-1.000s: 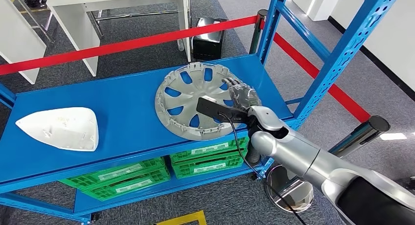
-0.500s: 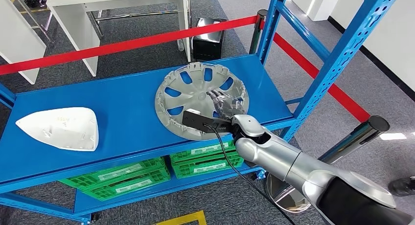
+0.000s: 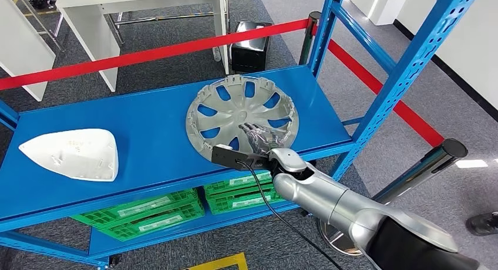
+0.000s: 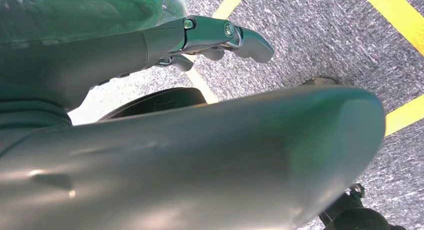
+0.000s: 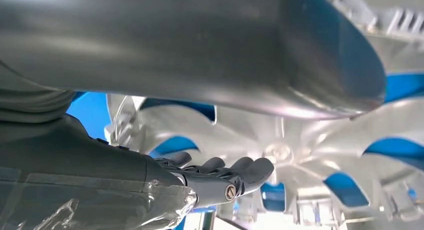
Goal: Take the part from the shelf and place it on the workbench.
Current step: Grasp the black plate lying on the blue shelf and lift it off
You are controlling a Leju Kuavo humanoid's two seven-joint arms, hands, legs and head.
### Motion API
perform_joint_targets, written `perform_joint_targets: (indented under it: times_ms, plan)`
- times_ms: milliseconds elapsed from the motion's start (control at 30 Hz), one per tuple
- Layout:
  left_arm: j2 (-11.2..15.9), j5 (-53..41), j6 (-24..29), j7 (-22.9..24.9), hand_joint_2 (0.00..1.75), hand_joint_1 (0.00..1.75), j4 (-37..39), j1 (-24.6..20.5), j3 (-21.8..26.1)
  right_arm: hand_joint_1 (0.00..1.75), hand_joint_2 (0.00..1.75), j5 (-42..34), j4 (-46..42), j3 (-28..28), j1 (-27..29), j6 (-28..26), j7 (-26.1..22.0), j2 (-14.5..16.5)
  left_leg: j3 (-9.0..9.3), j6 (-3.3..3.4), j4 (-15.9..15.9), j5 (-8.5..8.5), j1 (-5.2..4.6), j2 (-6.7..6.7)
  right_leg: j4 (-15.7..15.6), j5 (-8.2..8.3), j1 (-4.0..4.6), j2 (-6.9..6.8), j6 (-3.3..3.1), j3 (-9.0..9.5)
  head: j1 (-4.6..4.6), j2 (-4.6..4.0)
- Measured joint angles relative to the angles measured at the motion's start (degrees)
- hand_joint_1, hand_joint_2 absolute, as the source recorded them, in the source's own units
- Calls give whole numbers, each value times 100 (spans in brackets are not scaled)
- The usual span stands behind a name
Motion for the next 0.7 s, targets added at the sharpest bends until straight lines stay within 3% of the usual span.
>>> perform_joint_targets:
  times_ms: [400, 533, 700]
  plan:
    - [6, 31, 4, 14, 0, 0, 0, 68, 4, 0, 0, 46, 417, 57, 220, -93, 25, 143, 1, 0, 0, 0, 0, 0, 0, 0, 0, 0, 0, 0, -1, 0]
    - [5, 35, 7, 13, 0, 0, 0, 70, 11, 0, 175, 1, 491, 49, 215, -49, 104, 162, 3, 0, 0, 0, 0, 1, 0, 0, 0, 0, 0, 1, 0, 0]
    - [4, 31, 7, -3, 0, 0, 0, 61, 57, 0, 175, -110, 537, 34, 175, 77, 198, 180, 11, 0, 0, 0, 0, 1, 0, 0, 0, 0, 0, 9, 0, 0]
